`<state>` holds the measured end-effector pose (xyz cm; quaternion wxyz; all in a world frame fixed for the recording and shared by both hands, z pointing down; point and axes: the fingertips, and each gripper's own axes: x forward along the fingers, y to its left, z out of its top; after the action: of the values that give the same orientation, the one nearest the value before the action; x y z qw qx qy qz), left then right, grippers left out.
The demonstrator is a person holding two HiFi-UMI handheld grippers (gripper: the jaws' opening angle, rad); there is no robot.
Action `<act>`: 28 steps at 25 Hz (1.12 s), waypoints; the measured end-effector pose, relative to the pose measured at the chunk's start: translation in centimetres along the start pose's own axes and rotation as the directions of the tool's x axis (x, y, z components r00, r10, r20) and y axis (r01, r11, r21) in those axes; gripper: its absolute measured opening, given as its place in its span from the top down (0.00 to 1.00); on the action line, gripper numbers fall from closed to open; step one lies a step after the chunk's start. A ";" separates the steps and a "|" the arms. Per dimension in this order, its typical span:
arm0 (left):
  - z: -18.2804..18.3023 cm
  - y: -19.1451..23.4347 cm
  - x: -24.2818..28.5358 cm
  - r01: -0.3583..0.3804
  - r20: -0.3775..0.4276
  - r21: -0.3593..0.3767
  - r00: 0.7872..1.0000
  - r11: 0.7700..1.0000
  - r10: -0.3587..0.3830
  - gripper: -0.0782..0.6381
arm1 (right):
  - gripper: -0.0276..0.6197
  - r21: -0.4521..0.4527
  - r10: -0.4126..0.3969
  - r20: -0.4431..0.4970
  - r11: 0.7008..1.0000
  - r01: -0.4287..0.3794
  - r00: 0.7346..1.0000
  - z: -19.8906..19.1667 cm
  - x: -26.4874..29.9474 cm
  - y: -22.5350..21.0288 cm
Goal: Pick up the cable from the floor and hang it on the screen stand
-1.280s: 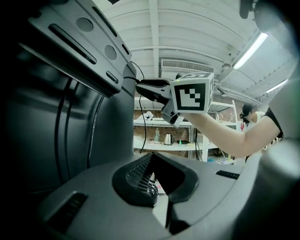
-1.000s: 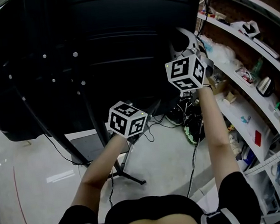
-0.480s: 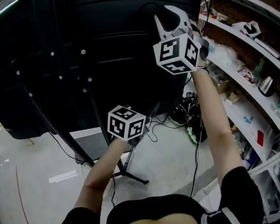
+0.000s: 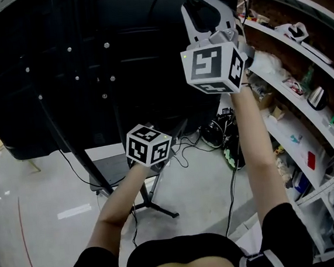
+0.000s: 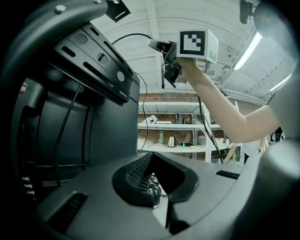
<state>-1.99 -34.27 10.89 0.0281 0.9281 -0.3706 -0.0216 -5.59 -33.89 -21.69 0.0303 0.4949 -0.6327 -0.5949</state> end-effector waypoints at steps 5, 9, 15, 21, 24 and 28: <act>-1.6 -1.2 -1.6 0.005 0.001 0.005 1.000 1.000 -0.005 0.88 | 0.76 0.033 -0.006 -0.019 0.999 0.007 1.000 0.2 -5.5 2.6; -2.5 -2.7 -2.5 0.013 0.003 -0.026 1.000 1.000 -0.013 0.88 | 0.76 0.064 0.034 -0.073 0.998 -0.029 0.997 0.1 -9.6 5.6; -4.2 -3.6 -3.7 0.006 -0.002 -0.047 1.000 0.999 -0.006 0.88 | 0.76 0.143 0.122 -0.103 0.984 -0.107 0.987 -0.9 -12.2 11.1; -7.5 -2.5 -5.6 -0.050 -0.025 -0.102 0.999 0.994 0.047 0.88 | 0.76 0.212 0.177 -0.101 0.965 -0.152 0.979 -1.8 -12.6 15.0; -8.7 -1.7 -6.5 -0.079 -0.036 -0.119 0.996 0.990 0.075 0.88 | 0.76 0.226 0.196 -0.100 0.959 -0.170 0.976 -2.4 -12.5 16.7; -9.7 -1.0 -7.3 -0.110 -0.049 -0.123 0.993 0.986 0.105 0.88 | 0.77 0.219 0.235 -0.109 0.953 -0.207 0.966 -3.3 -12.4 19.0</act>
<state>-5.98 -28.15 20.64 0.0955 0.9033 -0.4175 -0.0235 -8.46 -31.81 0.98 0.0878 0.4600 -0.7389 -0.4844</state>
